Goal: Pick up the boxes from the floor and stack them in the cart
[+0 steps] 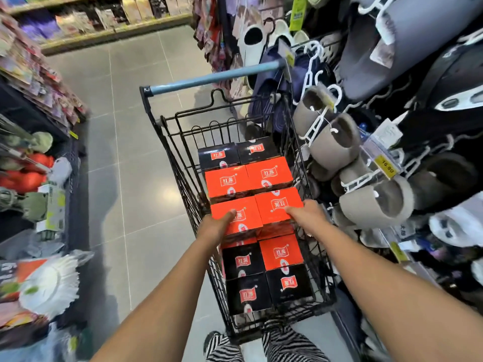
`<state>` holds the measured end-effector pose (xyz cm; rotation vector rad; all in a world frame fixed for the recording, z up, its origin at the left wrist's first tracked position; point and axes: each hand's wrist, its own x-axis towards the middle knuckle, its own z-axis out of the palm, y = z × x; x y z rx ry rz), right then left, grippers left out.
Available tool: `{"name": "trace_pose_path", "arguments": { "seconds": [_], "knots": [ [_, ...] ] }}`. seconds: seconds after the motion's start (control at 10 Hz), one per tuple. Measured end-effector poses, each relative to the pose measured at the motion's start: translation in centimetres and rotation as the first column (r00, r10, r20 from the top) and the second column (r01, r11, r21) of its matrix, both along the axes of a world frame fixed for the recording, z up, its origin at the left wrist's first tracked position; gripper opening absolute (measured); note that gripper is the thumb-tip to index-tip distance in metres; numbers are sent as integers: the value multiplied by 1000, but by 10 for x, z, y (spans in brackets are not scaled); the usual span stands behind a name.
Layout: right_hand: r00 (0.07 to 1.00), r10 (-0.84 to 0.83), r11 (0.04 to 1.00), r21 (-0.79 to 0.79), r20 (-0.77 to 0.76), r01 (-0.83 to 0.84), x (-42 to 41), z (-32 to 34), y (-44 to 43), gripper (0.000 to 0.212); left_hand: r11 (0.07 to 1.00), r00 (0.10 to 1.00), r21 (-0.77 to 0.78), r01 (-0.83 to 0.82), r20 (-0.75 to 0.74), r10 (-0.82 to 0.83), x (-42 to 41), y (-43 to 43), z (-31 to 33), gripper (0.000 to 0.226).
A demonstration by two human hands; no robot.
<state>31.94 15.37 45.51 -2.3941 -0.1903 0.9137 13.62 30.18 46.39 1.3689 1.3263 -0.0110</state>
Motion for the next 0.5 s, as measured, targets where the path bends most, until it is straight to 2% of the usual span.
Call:
{"name": "trace_pose_path", "arguments": {
  "seconds": [0.1, 0.2, 0.3, 0.5],
  "knots": [
    [983, 18, 992, -129, 181, 5, -17, 9, 4, 47, 994, 996, 65, 84, 2, -84, -9, 5, 9, 66],
    [956, 43, 988, -158, 289, 3, -36, 13, -3, 49, 976, 987, 157, 153, -66, -144, -23, 12, 19, 72],
    [945, 33, 981, -192, 327, 32, -57, 25, -13, 52, 920, 959, 278, 277, -144, -245, -38, 25, 32, 75],
    [923, 52, 965, -256, 381, 51, -106, 64, -34, 55, 762, 888, 457, 459, -206, -411, -65, 29, 77, 65]
  ]
}}
